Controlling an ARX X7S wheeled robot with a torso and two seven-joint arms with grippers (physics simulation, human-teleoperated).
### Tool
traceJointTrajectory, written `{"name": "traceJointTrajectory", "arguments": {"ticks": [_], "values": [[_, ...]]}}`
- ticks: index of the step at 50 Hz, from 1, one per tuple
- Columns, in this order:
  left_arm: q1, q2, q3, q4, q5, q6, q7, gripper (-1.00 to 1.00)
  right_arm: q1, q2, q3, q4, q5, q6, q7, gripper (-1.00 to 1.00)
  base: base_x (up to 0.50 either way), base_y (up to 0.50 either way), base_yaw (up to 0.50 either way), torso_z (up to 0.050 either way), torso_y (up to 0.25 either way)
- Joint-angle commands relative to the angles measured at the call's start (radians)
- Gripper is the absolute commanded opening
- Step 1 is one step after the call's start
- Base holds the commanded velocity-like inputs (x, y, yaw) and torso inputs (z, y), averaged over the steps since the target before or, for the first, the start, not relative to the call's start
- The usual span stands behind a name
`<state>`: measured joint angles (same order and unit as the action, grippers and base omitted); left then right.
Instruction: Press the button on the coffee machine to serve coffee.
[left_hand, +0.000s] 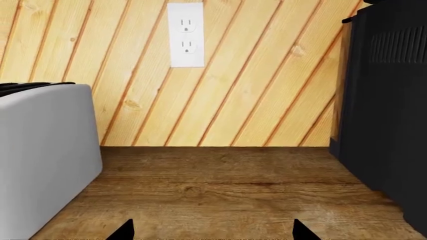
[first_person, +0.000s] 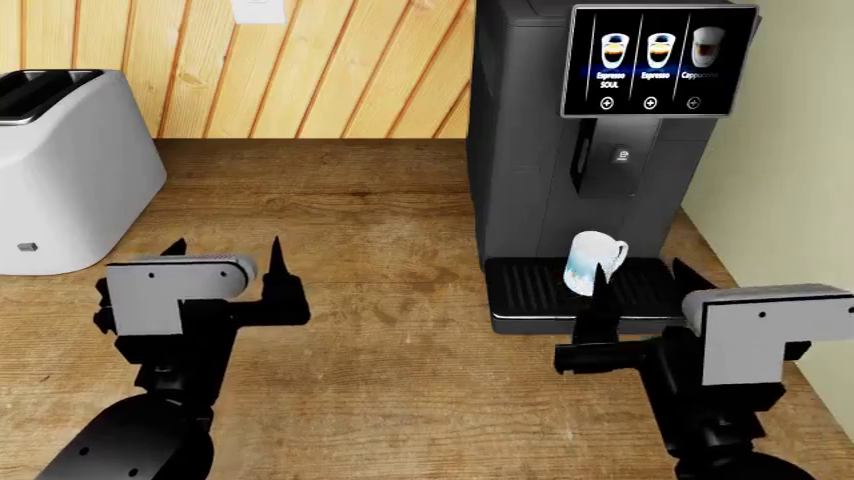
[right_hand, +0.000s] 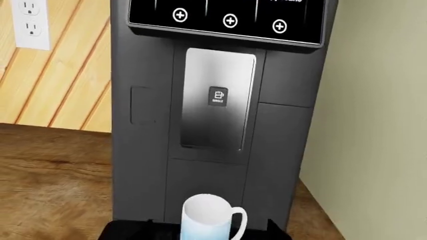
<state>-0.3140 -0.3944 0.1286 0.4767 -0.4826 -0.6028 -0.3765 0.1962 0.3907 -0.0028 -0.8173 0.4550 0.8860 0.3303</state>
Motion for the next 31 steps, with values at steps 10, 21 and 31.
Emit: {"name": "traceJointTrajectory", "arguments": {"ticks": [10, 21, 31], "values": [[0.074, -0.001, 0.011, -0.022, 0.025, 0.056, 0.0, 1.0, -0.214, -0.027, 0.016, 0.014, -0.035, -0.141, 0.011, 1.0, 0.0, 0.0, 0.0, 0.0, 0.0], [0.118, -0.006, 0.011, -0.037, 0.037, 0.082, -0.002, 1.0, -0.239, -0.032, 0.013, 0.049, -0.042, -0.181, 0.004, 1.0, 0.0, 0.0, 0.0, 0.0, 0.0], [0.144, -0.012, 0.004, -0.063, 0.038, 0.111, 0.01, 1.0, -0.259, -0.037, 0.018, 0.094, -0.045, -0.227, -0.01, 1.0, 0.0, 0.0, 0.0, 0.0, 0.0]]}}
